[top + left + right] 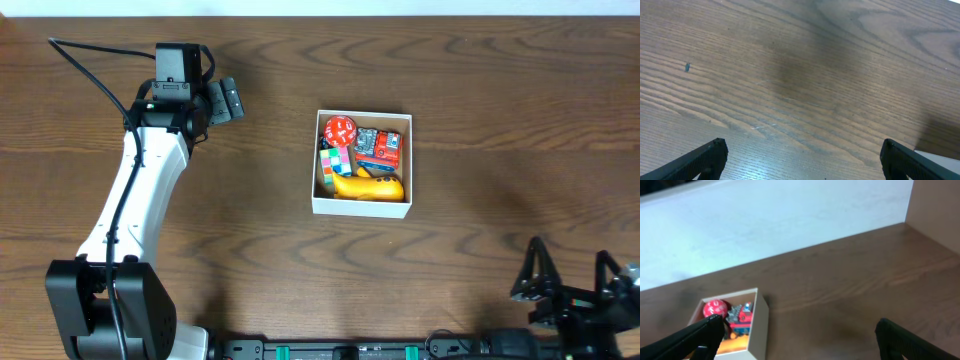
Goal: Pack container
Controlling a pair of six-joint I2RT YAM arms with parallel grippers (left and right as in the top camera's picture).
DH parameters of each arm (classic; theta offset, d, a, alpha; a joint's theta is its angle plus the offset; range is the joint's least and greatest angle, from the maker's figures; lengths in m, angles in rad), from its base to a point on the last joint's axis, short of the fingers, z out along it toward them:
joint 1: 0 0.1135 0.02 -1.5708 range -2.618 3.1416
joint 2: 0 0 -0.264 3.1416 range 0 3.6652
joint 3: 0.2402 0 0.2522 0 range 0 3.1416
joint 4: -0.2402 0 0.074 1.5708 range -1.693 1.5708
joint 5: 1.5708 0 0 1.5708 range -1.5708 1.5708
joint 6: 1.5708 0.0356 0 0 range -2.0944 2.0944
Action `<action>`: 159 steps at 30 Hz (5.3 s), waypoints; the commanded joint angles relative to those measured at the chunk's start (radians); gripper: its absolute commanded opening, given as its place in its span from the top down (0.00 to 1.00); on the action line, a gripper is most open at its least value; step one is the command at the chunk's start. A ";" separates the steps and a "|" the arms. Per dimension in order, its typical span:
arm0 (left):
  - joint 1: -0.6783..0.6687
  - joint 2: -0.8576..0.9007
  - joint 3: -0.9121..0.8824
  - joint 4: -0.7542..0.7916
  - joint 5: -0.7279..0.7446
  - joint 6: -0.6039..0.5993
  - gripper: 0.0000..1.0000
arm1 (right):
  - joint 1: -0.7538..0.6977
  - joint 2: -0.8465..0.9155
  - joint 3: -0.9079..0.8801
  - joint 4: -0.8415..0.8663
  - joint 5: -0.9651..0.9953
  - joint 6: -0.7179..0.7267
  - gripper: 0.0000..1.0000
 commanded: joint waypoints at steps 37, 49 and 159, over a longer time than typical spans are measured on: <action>0.002 -0.007 0.013 -0.003 -0.012 -0.006 0.02 | -0.009 -0.177 -0.927 0.922 -0.021 -0.204 0.01; 0.002 -0.007 0.013 -0.003 -0.012 -0.006 0.02 | -0.009 -0.177 -0.926 0.916 -0.027 -0.290 0.01; 0.103 -1.644 -1.253 0.327 -0.012 0.170 0.02 | -0.009 -0.177 -0.926 0.917 -0.027 -0.290 0.01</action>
